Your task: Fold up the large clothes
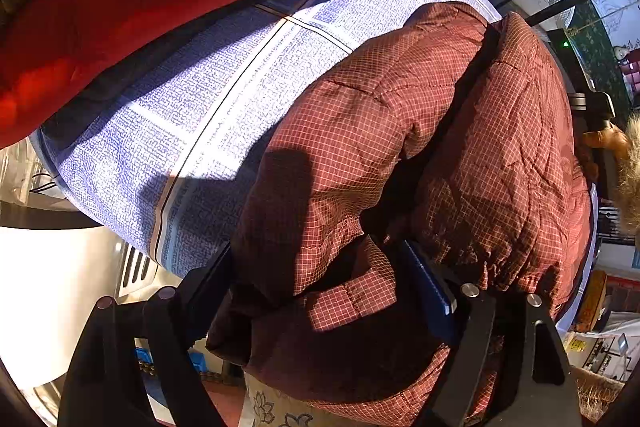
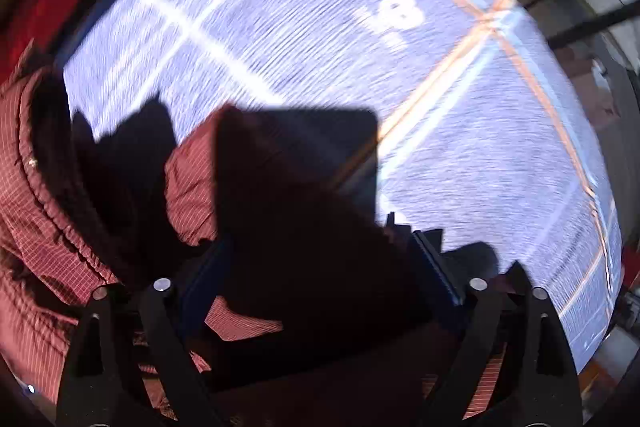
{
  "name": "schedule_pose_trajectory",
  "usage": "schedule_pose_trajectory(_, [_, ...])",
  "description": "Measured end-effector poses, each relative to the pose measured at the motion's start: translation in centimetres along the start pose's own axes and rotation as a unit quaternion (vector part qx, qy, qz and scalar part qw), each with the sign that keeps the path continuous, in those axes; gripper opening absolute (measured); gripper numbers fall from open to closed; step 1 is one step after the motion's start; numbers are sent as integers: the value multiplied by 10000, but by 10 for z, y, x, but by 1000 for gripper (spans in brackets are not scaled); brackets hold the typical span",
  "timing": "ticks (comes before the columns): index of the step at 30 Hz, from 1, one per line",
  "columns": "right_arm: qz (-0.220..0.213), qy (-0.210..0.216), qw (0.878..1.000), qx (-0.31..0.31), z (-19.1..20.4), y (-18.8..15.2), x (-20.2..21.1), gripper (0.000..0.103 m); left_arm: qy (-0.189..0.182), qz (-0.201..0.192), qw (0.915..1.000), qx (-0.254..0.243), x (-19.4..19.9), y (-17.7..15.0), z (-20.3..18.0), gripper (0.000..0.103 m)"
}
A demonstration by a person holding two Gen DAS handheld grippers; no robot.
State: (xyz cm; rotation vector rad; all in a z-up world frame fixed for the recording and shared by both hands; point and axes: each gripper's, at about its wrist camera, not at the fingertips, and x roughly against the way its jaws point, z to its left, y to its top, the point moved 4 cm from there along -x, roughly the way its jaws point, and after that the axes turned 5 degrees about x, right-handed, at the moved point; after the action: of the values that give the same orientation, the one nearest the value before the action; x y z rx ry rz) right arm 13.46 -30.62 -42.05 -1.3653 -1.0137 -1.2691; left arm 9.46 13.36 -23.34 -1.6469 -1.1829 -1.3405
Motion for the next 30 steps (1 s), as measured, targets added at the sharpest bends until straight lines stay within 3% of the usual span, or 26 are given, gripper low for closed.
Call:
schedule_pose_trajectory(1, [-2,135,9999,97,9,-1,-1,48,9,11,10000,9,-2,0,-1,75])
schedule_pose_trajectory(2, [52,287,9993,224,19,-4,-1,4,17,14,10000,22,-1,-2,0,70])
schedule_pose_trajectory(3, [119,246,9990,356,25,-7,-1,2,31,34,10000,33,-1,-2,0,67])
schedule_pose_trajectory(4, [33,-7,9980,629,34,-11,5,2,55,70,10000,23,-3,-2,-2,58])
schedule_pose_trajectory(6, [-271,-16,9977,623,36,-21,25,1,214,66,9997,-94,-2,0,-9,46])
schedule_pose_trajectory(7, [-500,115,9979,393,31,-27,41,1,257,36,9995,-165,2,-4,-11,38])
schedule_pose_trajectory(10, [-1179,111,9911,-616,-10,-63,97,0,517,-163,9965,-635,15,3,-33,27])
schedule_pose_trajectory(13, [-1787,-5,9685,-1734,-76,-122,149,0,634,-374,9916,-1061,29,15,-58,21])
schedule_pose_trajectory(17, [-2506,-458,9184,-3027,-162,-218,221,0,521,-827,9797,-1748,60,45,-114,14])
schedule_pose_trajectory(19, [-2848,-801,8874,-3536,-201,-266,256,0,385,-1061,9711,-2101,75,63,-152,12])
schedule_pose_trajectory(22, [-3306,-1438,8291,-4274,-240,-356,316,0,200,-1373,9575,-2529,95,81,-206,11])
schedule_pose_trajectory(25, [-3513,-2019,7763,-4828,-261,-441,366,0,0,-1761,9421,-2855,121,91,-257,9])
schedule_pose_trajectory(28, [-3523,-2347,7380,-5255,-260,-511,385,0,-347,-2083,9350,-2851,147,92,-285,6])
schedule_pose_trajectory(30, [-3408,-2702,7206,-5399,-256,-551,388,0,-194,-2355,9283,-2871,154,91,-288,0])
